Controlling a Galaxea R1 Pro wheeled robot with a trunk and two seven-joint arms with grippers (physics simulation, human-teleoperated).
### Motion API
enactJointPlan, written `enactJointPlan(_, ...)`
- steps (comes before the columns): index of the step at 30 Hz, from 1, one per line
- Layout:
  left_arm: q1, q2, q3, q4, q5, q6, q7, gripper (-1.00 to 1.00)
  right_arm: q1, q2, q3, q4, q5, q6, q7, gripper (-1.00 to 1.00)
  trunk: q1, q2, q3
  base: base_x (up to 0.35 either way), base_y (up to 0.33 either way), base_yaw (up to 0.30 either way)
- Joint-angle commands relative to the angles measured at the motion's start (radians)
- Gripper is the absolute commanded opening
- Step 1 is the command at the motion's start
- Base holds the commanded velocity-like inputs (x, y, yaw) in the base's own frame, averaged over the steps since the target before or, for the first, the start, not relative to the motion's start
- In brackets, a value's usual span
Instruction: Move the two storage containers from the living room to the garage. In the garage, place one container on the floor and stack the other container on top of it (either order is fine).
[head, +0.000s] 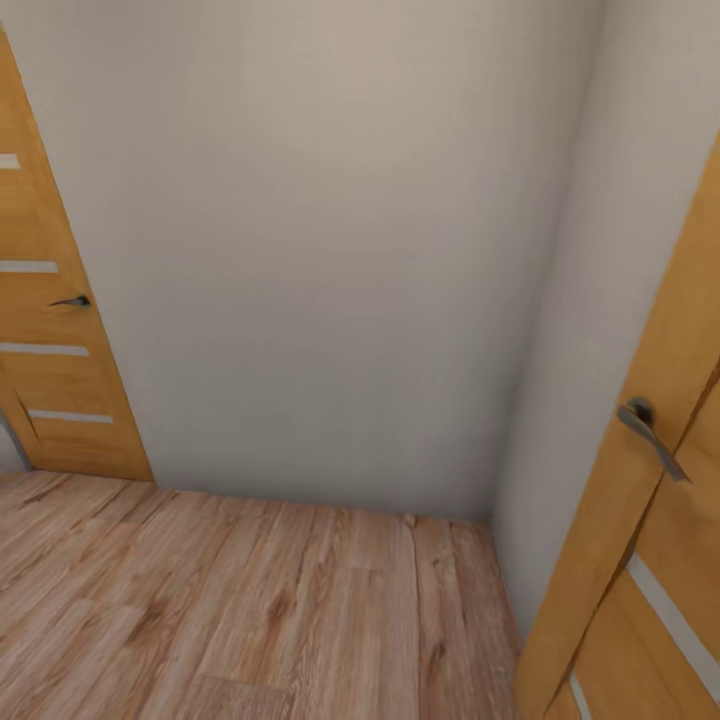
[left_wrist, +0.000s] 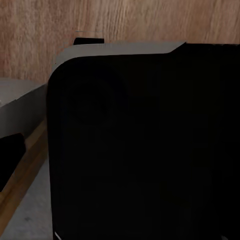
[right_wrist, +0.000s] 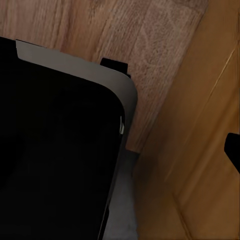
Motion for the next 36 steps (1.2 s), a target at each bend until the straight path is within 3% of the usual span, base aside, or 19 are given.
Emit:
enactJointPlan(1,0.0,0.0,0.001,0.0,0.002,-0.003,-0.001,1.0,-0.001,0.0,0.007,0.003,-0.011,-0.006,0.006,1.0,0.001,0.0,-0.001,0.301,0.0,0.084)
enactJointPlan(18,0.0,0.0,0.001,0.0,0.003,-0.003,-0.001,1.0,-0.001,0.002,0.007,0.003,-0.012,-0.006,0.006,1.0,0.001,0.0,-0.001,0.283,0.0,0.019)
enactJointPlan(36,0.0,0.0,0.001,0.0,0.004,-0.003,-0.001,1.0,-0.001,0.003,0.007,0.003,-0.011,-0.006,0.006,1.0,0.001,0.0,-0.001,0.165,0.0,0.256)
